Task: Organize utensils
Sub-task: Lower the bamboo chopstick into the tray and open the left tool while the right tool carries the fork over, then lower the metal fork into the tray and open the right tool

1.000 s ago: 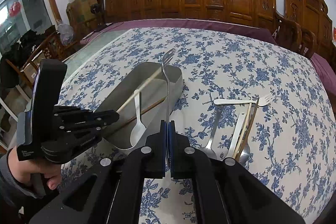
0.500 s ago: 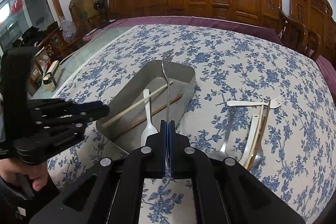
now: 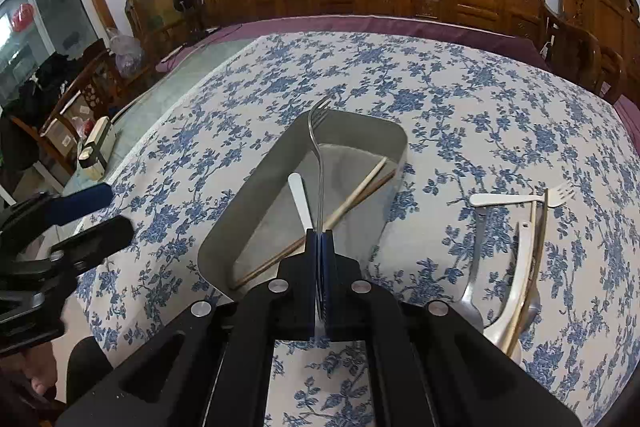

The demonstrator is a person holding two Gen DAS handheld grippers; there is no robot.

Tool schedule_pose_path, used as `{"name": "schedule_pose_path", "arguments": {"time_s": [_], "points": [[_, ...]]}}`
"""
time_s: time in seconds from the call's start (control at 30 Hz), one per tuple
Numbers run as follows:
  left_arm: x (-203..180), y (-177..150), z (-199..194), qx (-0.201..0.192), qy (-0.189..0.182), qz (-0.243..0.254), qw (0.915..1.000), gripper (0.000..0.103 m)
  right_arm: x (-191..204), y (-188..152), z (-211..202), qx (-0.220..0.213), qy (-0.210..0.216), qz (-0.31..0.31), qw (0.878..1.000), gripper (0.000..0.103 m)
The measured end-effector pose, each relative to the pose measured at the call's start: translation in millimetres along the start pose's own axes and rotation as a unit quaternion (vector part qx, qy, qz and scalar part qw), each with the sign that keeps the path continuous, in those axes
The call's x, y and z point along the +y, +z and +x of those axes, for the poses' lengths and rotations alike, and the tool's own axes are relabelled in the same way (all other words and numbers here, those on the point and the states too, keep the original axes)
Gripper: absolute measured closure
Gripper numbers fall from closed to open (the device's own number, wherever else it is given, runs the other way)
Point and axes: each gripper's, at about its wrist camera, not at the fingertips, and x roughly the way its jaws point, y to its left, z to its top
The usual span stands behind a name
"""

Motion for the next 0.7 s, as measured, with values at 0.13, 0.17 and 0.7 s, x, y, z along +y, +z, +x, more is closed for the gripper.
{"name": "schedule_pose_path", "arguments": {"time_s": [0.13, 0.17, 0.7], "points": [[5.5, 1.4, -11.3, -0.013, 0.004, -0.001, 0.9999, 0.032, 3.2, 3.1, 8.5, 0.017, -0.003, 0.005, 1.0, 0.1], [6.2, 1.2, -12.6, -0.015, 0.005, 0.0, 0.9999, 0.029, 3.6, 3.5, 10.4, 0.021, -0.005, 0.006, 1.0, 0.1], [20.5, -2.2, -12.1, -0.013, 0.002, -0.016, 0.9998, 0.023, -5.5, 18.3, 52.6, 0.073, -0.022, 0.041, 0.996, 0.1]]}}
